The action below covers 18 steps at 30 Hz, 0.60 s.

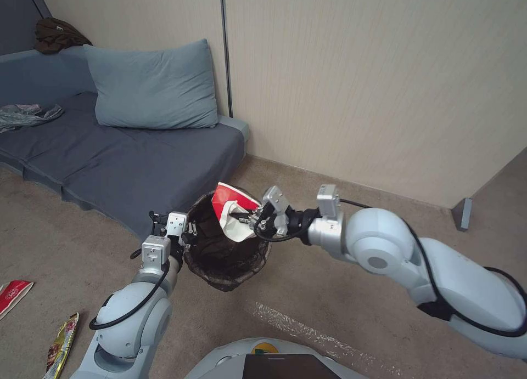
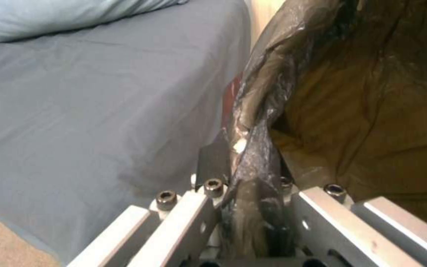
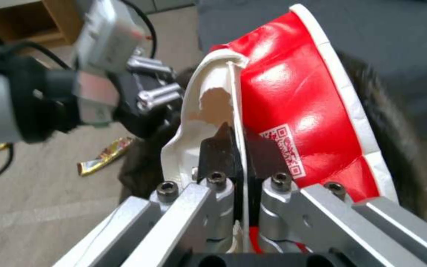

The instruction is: Pick up the trash bin, then pick up the garbage from the floor and place it into the trash bin.

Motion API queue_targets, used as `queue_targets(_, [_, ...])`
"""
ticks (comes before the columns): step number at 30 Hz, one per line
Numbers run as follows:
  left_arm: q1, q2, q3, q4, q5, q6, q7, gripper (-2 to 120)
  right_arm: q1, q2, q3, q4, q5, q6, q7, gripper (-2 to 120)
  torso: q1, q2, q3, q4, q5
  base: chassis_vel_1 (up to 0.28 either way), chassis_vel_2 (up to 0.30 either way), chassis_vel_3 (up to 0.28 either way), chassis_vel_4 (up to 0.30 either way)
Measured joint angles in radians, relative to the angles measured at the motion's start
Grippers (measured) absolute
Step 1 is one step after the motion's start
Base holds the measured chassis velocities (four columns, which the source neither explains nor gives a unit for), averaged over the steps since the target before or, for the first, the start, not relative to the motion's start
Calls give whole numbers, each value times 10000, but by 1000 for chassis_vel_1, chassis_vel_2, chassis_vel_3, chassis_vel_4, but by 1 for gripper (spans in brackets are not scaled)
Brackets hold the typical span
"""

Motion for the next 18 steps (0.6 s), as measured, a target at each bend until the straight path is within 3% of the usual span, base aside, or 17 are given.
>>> queue_targets(6, [48,-27,-37,-27,15,0,2,0,112,360,-366,-421,-140,33,-37,-1,0,0,0,3,-1,0,0,0,0])
queue_targets(18, [18,-33,-107,7,99,0,139,0,262,718,-517,-731,-148,331,96,42,0,0,0,2,-2,0,0,0,0])
